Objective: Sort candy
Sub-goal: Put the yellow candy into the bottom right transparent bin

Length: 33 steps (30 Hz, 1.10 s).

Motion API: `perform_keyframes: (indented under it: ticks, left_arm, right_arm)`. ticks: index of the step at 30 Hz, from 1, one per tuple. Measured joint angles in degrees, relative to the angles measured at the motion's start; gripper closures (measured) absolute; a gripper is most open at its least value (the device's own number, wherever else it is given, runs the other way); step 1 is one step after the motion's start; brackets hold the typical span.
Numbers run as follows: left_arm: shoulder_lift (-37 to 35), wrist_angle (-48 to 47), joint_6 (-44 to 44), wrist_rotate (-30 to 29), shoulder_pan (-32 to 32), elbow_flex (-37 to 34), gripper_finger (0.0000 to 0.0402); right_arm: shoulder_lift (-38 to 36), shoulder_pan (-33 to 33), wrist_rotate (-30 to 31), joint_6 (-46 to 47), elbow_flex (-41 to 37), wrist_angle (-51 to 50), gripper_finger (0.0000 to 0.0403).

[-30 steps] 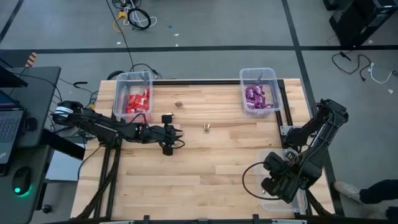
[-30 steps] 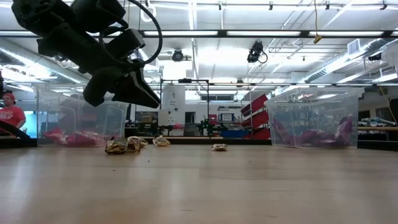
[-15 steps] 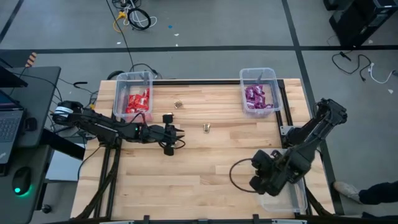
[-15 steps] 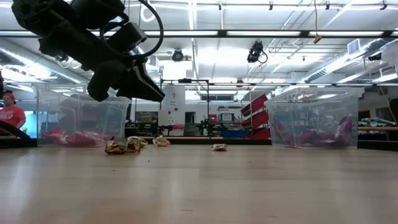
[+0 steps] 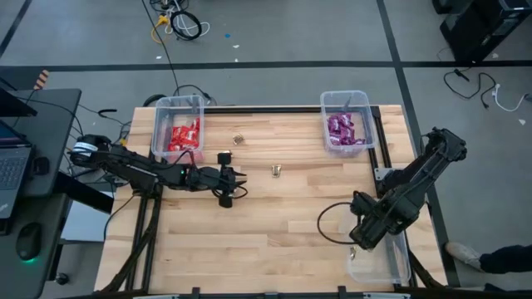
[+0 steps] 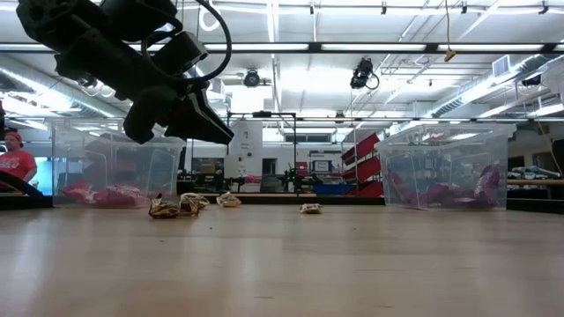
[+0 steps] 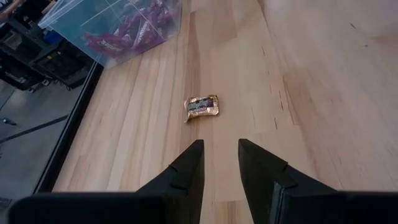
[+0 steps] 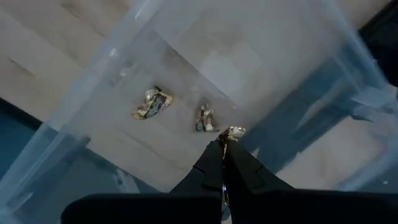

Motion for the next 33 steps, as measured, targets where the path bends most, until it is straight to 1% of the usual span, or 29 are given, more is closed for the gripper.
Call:
perform_keyframes:
  ticks: [9, 13, 18, 33]
  left_arm:
    - [0.0, 0.0, 0.8, 0.0, 0.0, 0.0, 0.0300]
    - [0.0, 0.0, 1.2, 0.0, 0.0, 0.0, 0.0300]
    - [0.0, -0.1, 1.2, 0.0, 0.0, 0.0, 0.0300]
    - [0.0, -0.1, 1.3, -0.1, 0.0, 0.0, 0.0300]
  right_arm:
    - [0.1, 0.0, -1.4, -2.9, -11.8, 16.5, 0.0403]
    - [0.1, 0.0, -1.5, -3.0, -15.4, 20.7, 0.0403]
    - [0.1, 0.0, -1.5, -3.0, -17.2, 22.0, 0.0399]
    - [0.1, -0.1, -0.2, -1.0, -17.7, 21.8, 0.0360]
